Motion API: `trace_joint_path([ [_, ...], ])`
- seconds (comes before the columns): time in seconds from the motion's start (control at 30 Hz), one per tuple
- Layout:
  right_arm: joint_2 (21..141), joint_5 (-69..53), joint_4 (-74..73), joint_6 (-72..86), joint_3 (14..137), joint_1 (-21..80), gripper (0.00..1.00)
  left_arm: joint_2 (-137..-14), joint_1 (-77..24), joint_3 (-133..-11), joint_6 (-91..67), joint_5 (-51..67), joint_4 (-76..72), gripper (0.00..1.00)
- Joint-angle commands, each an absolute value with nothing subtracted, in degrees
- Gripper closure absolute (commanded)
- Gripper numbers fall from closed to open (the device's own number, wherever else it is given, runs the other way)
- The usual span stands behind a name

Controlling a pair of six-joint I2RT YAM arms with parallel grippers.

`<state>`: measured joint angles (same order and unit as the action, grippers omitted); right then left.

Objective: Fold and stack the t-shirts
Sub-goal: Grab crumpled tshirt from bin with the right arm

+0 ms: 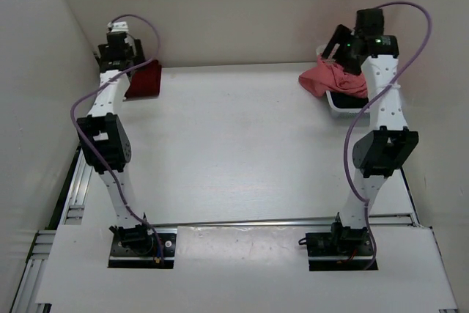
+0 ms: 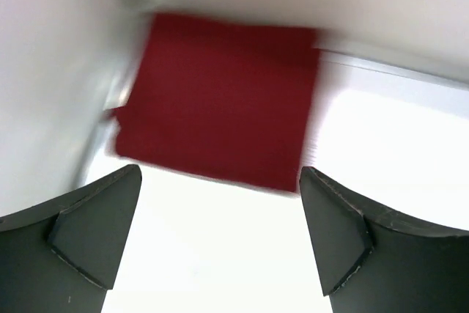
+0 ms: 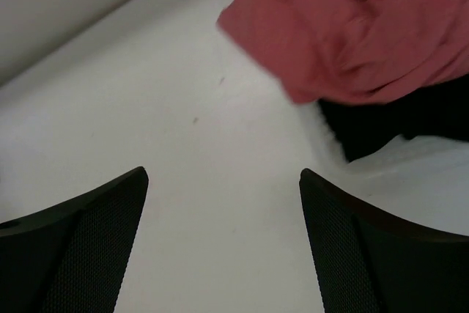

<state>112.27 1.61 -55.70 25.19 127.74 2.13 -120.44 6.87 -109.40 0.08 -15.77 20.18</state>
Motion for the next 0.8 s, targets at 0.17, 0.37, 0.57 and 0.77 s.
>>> trace_joint_path([
  [0.17, 125.3, 13.9, -44.2, 27.9, 130.8, -6.0, 0.07, -100.7, 4.3, -96.8, 0.0, 26.9, 38.5, 0.01],
  [0.37, 135.2, 14.6, -38.2, 24.5, 135.4, -6.0, 0.1, -96.1, -2.5, -89.3, 0.0, 15.2, 46.5, 0.0],
  [0.57, 134.4, 22.2, -36.2, 24.9, 133.3, -6.5, 0.86, -96.1, 6.6, -94.7, 0.0, 26.9, 49.4, 0.0],
  [0.77, 121.4, 26.8, -33.9, 22.0, 127.6, -6.0, 1.0, -95.2, 10.7, -102.2, 0.0, 29.2, 55.4, 0.0],
])
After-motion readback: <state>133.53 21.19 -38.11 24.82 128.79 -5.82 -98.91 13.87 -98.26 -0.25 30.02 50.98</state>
